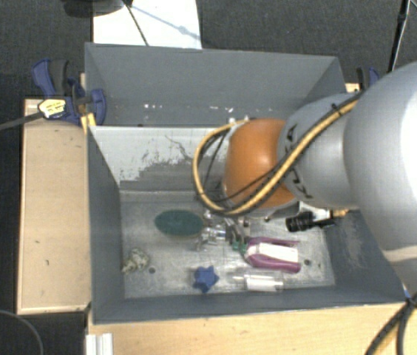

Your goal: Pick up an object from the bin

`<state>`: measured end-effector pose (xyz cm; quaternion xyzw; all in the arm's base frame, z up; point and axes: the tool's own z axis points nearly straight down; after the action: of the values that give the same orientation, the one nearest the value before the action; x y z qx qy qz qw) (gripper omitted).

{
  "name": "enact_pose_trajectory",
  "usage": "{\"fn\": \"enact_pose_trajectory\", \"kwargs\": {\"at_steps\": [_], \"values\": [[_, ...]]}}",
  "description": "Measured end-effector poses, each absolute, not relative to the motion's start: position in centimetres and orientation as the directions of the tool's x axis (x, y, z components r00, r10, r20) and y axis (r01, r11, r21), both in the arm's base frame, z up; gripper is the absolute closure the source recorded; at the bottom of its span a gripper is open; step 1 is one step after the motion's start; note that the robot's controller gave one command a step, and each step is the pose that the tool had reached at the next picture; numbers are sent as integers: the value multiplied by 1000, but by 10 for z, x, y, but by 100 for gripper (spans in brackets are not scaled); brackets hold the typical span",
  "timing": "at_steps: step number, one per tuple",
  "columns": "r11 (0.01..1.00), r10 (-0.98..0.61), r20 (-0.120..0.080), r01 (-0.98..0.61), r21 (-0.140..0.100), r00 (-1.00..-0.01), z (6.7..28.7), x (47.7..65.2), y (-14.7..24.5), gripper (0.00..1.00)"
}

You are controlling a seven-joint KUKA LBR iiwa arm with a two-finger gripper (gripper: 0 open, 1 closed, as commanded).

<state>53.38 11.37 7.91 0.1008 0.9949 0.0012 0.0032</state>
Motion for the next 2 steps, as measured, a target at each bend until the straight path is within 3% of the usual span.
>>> {"fn": "enact_pose_trajectory", "kwargs": {"at_steps": [1, 2], "values": [[979, 202, -6, 202, 3, -979, 124, 535, 114, 100], [979, 204, -5, 204, 2, -979, 127, 536, 114, 100]]}}
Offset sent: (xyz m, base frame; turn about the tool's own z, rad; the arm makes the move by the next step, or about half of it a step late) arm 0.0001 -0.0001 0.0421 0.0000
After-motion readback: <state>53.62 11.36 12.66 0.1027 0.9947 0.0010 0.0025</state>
